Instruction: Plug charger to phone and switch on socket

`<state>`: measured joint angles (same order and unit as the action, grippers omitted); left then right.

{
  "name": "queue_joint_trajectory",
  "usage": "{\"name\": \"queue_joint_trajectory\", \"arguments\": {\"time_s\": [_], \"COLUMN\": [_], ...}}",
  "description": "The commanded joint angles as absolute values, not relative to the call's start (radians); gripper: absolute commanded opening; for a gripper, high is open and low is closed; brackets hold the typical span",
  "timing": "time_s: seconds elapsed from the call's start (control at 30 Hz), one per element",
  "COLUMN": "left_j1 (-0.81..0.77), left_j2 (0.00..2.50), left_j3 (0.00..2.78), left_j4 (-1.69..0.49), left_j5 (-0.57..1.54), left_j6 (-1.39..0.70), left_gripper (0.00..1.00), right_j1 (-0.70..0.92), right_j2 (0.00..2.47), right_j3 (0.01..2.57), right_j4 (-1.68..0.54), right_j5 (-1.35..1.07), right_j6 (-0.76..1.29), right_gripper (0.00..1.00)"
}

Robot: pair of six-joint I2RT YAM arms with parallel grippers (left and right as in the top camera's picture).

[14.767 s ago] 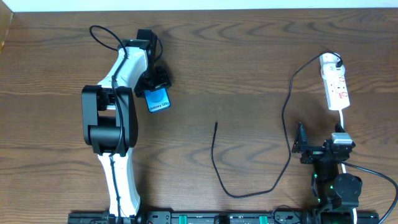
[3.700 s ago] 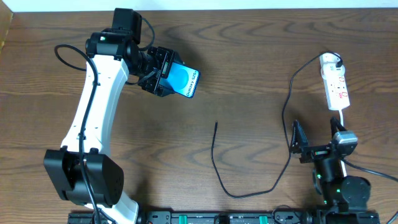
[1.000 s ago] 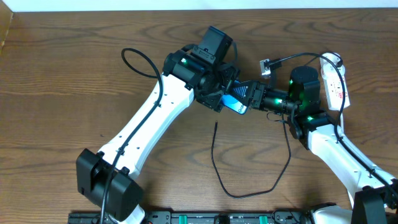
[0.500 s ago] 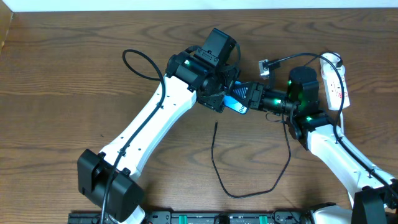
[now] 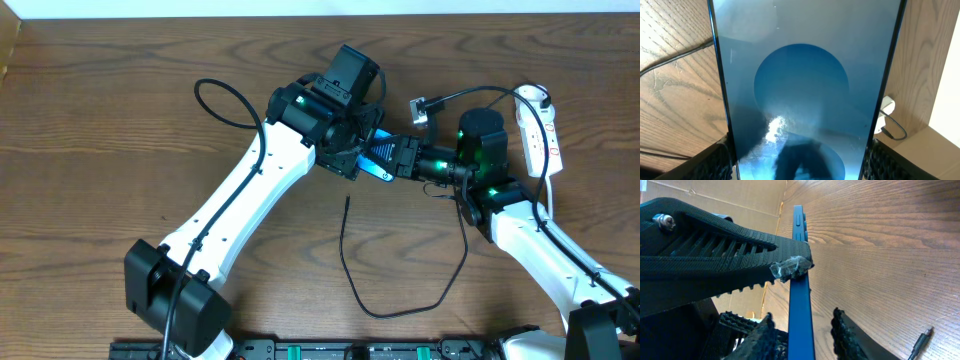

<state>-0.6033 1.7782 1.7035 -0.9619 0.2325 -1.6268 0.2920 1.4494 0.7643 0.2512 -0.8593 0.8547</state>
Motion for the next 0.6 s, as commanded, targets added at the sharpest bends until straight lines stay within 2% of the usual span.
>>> {"name": "queue_joint_trajectory", "arguments": {"time_s": [0.0, 0.4, 0.5, 0.57], "left_j1": [-0.607, -0.607, -0.608, -0.608], "left_j2": [1.745, 1.745, 1.745, 1.745], "left_j3": [1.701, 1.701, 1.7, 1.7], "left_j4": [-0.959, -0.959, -0.96, -0.96], "left_j5": [0.241, 0.241, 0.241, 0.241], "left_j6": [-1.636, -1.636, -1.636, -1.636], "left_gripper": [0.07, 0.07, 0.07, 0.07], "right_j1": [0.304, 0.304, 0.304, 0.304], "right_j2": [1.451, 1.451, 1.451, 1.451], "right_j3": [0.777, 0.777, 0.777, 0.777], "right_j4": [0.251, 0.251, 0.251, 0.251], "right_j5": [-0.862, -0.863, -0.863, -0.863], "right_j6": [0.848, 0.849, 0.849, 0.849], "right_gripper": [0.32, 0.17, 0.06, 0.04]}}
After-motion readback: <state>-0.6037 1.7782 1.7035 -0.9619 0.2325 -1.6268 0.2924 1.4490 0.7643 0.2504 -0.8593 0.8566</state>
